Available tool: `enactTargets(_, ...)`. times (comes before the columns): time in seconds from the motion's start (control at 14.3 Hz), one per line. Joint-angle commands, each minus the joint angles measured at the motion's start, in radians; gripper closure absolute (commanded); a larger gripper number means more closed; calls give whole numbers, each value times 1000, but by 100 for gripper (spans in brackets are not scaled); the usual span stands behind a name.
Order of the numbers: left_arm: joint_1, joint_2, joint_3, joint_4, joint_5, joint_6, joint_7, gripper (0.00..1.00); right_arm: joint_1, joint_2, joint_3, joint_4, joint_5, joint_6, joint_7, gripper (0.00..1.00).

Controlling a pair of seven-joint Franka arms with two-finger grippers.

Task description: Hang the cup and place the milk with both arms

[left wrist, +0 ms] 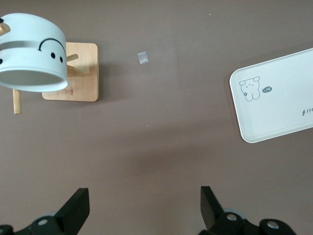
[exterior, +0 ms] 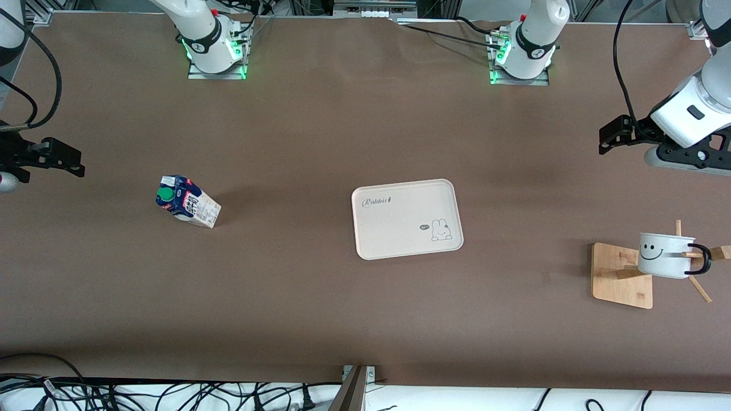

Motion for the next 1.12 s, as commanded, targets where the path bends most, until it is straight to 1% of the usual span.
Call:
enactTargets(0.0, 4, 18, 3, 42, -20, -6, -6, 0, 5, 15, 4, 31, -40, -33, -20, 0)
enactTargets(0.28, 1, 56, 1, 71, -34, -6, -7, 0, 0, 5, 11, 30, -42, -39, -20, 0)
enactTargets(0.35, 2, 56, 1, 79, -34, -5, -6, 0, -30, -4, 39, 19, -42, -33, -17, 0)
enactTargets(0.42, 4, 58, 1, 79, -34, -5, -3, 0, -123, -5, 141, 19, -52, -33, -14, 0)
enactTargets(0.49, 1, 61, -2, 80, -32, -3, -10, 0, -226, -8, 266, 19, -96, -31, -14, 0)
enactTargets(0.56, -1, 66, -2, 83, -32, -3, -10, 0, -271, -10, 340, 18, -126, -30, -11, 0)
enactTargets(0.84, -1, 67, -3, 85, -32, -5, -10, 0, -285, -22, 352, -13, -118, -4, 0, 0)
enactTargets(1.05, -1, 67, -3, 86, -32, -3, -10, 0, -316, -33, 347, -19, -60, -40, 63, 0)
